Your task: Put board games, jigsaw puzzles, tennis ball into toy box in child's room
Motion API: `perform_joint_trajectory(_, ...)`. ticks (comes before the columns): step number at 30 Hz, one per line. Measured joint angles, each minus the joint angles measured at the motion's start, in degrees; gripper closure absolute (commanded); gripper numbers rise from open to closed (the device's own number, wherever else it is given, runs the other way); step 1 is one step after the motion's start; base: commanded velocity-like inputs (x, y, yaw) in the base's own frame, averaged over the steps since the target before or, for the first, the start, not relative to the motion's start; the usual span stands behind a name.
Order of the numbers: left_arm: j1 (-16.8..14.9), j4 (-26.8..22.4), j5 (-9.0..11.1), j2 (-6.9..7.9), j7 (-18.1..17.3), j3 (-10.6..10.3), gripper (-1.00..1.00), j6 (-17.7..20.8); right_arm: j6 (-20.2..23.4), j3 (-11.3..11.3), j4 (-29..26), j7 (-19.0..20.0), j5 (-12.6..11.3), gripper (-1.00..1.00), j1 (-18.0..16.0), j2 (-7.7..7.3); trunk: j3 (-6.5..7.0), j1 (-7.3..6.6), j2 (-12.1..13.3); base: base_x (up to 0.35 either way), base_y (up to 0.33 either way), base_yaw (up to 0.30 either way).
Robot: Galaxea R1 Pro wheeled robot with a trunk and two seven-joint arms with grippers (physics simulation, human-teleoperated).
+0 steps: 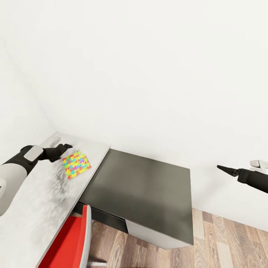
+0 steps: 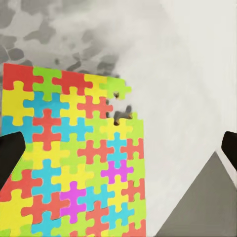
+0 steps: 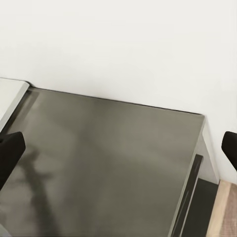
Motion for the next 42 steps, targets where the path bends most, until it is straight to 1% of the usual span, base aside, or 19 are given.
perform_joint_trajectory(2,-0.3,0.0,-0.3,0.06,0.2,-0.3,-1.0,-0.2,0.0,0.0,0.0,0.0,0.0,-1.0,0.0,0.01,-0.16,0.0,0.0,0.0,0.0,0.0)
perform_joint_trajectory(3,-0.6,-0.1,-1.1,0.13,0.4,-0.6,-1.0,-0.4,0.0,0.0,0.0,0.0,0.0,-1.0,0.0,0.03,-0.24,0.0,0.0,0.0,0.0,0.0)
perform_joint_trajectory(4,-0.8,-0.3,-2.9,0.18,0.5,-1.1,-1.0,-0.7,0.0,0.1,0.0,0.0,0.0,-1.0,0.0,0.04,-0.33,0.0,0.0,0.0,0.0,0.0)
perform_joint_trajectory(6,-0.8,-0.4,-4.9,0.19,0.5,-1.4,-1.0,-1.0,0.0,0.1,0.0,0.0,0.0,-1.0,0.0,0.05,-0.51,0.0,0.0,0.0,0.0,0.0)
perform_joint_trajectory(7,-0.8,-0.5,-6.3,0.21,0.6,-1.6,-1.0,-1.5,0.0,0.1,0.0,0.0,0.0,-1.0,0.0,0.06,-0.6,0.0,0.0,0.0,0.0,0.0)
perform_joint_trajectory(8,-0.8,-0.5,-6.9,0.23,0.6,-1.6,-1.0,-2.1,0.0,0.1,0.0,0.0,0.0,-1.0,0.0,0.06,-0.69,0.0,0.0,0.0,0.0,0.0)
perform_joint_trajectory(9,-0.8,-0.6,-7.7,0.25,0.6,-1.7,-1.0,-3.4,0.0,0.1,0.0,0.0,0.0,-1.0,0.0,0.06,-0.78,0.0,0.0,0.0,0.0,0.0)
perform_joint_trajectory(12,-0.4,-0.6,-8.7,0.27,0.7,-1.7,-1.0,-5.8,0.0,0.1,0.0,0.0,0.0,-1.0,0.0,0.07,-1.05,0.0,0.0,0.0,0.0,0.0)
perform_joint_trajectory(14,-0.1,-0.6,-8.9,0.28,0.7,-1.7,-1.0,-6.5,0.0,0.1,0.0,0.0,0.0,-1.0,0.0,0.07,-1.23,0.0,0.0,0.0,0.0,0.0)
perform_joint_trajectory(19,0.9,-0.5,-8.9,0.31,0.3,-1.5,-1.0,-7.6,0.0,0.0,0.0,0.0,0.0,-1.0,0.0,0.03,-1.69,0.0,0.0,0.0,0.0,0.0)
perform_joint_trajectory(29,1.4,-0.5,-8.5,0.35,-0.3,-1.2,-1.0,-8.1,0.0,0.0,0.0,0.0,0.0,-1.0,0.0,-0.02,-2.6,0.0,0.0,0.0,0.0,0.0)
perform_joint_trajectory(33,1.9,-0.5,-8.4,0.4,-1.2,-1.0,-1.0,-8.2,0.0,0.0,0.0,0.0,0.0,-1.0,0.0,-0.02,-2.97,0.0,0.0,0.0,0.0,0.0)
perform_joint_trajectory(36,2.2,-0.5,-8.3,0.7,-2.7,-0.9,-1.0,-8.1,0.0,0.0,0.0,0.0,0.0,-1.0,0.0,0.01,-3.24,0.0,0.0,0.0,0.0,0.0)
perform_joint_trajectory(38,2.3,-0.5,-7.1,1.07,-3.3,-0.9,-1.0,-8.0,0.0,0.0,0.0,0.0,0.0,-1.0,0.0,0.04,-3.43,0.0,0.0,0.0,0.0,0.0)
perform_joint_trajectory(39,2.3,-0.6,-5.5,1.47,-3.7,-0.9,-1.0,-8.0,0.0,0.1,0.0,0.0,0.0,-1.0,0.0,0.05,-3.52,0.0,0.0,0.0,0.0,0.0)
perform_joint_trajectory(41,2.4,-0.5,-3.7,1.96,-4.3,-1.0,-1.0,-7.9,0.0,0.1,0.0,0.0,0.0,-1.0,0.0,0.06,-3.7,0.0,0.0,0.0,0.0,0.0)
perform_joint_trajectory(42,2.5,-0.5,-2.3,2.38,-4.8,-1.0,-1.0,-7.8,0.0,0.1,0.0,0.0,0.0,-1.0,0.0,0.06,-3.79,0.0,0.0,0.0,0.0,0.0)
